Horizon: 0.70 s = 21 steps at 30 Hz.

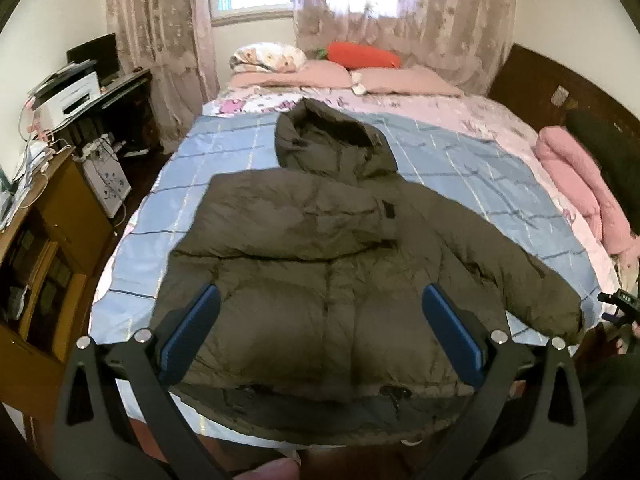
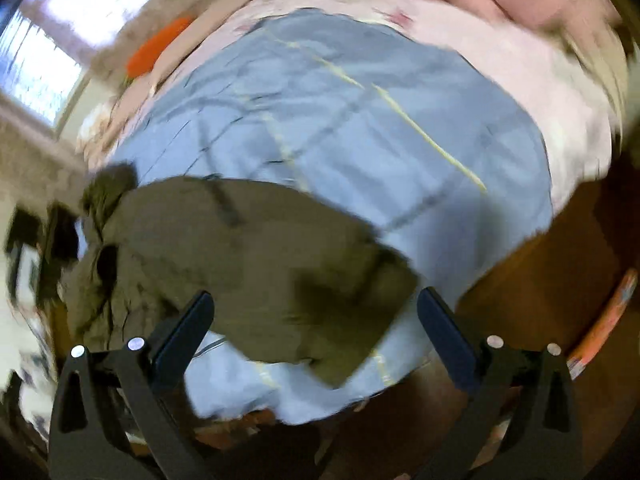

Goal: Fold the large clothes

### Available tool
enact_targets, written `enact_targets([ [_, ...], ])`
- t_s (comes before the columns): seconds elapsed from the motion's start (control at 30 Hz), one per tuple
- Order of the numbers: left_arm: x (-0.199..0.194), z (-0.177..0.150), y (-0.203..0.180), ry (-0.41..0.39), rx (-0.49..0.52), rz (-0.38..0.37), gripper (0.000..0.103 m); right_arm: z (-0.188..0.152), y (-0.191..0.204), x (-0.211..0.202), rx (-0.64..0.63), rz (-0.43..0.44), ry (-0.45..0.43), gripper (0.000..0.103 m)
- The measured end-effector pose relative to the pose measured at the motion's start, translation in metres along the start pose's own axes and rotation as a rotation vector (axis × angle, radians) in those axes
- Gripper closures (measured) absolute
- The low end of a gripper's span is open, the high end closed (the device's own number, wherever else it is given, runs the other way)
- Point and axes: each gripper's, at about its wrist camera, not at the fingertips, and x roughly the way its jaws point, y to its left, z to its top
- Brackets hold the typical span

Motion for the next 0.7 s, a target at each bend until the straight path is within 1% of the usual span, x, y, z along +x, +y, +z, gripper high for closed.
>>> enact_targets([
  [0.03,0.004,0.000,-0.005,0.004,0.012,0.009,0.002,-0.002,-0.014,0.004,0.042,0.026,-0.002,0.002],
  [0.07,0.007,0.000,-0.008,0.006,0.019,0.015,0.002,-0.006,-0.027,0.009,0.085,0.065,0.001,0.007],
  [0.1,0.011,-0.001,-0.012,0.011,0.029,0.024,0.002,-0.010,-0.037,0.016,0.110,0.105,0.013,0.015],
  [0.13,0.015,-0.001,-0.016,0.019,0.036,0.031,0.002,-0.012,-0.040,0.020,0.116,0.128,0.020,0.021],
  [0.2,0.022,-0.002,-0.021,0.036,0.043,0.035,0.002,-0.019,-0.043,0.031,0.108,0.195,0.038,0.037],
  [0.23,0.025,-0.002,-0.024,0.042,0.048,0.037,0.002,-0.021,-0.041,0.033,0.108,0.222,0.050,0.041],
  [0.27,0.027,-0.002,-0.027,0.045,0.052,0.040,0.002,-0.022,-0.039,0.039,0.108,0.249,0.062,0.043],
  [0.4,0.035,-0.004,-0.038,0.059,0.073,0.042,0.002,-0.019,-0.029,0.056,0.111,0.291,0.071,0.044],
  [0.43,0.036,-0.004,-0.040,0.061,0.077,0.042,0.002,-0.019,-0.027,0.057,0.113,0.300,0.066,0.047],
  [0.5,0.038,-0.005,-0.042,0.064,0.087,0.044,0.002,-0.016,-0.022,0.060,0.105,0.327,0.075,0.058],
  [0.53,0.038,-0.006,-0.043,0.066,0.089,0.045,0.002,-0.012,-0.020,0.062,0.100,0.344,0.080,0.060],
  [0.63,0.040,-0.007,-0.042,0.072,0.087,0.047,0.002,-0.006,-0.010,0.069,0.088,0.402,0.102,0.061],
  [0.7,0.041,-0.007,-0.041,0.077,0.085,0.048,0.002,0.001,-0.005,0.079,0.100,0.408,0.112,0.061],
])
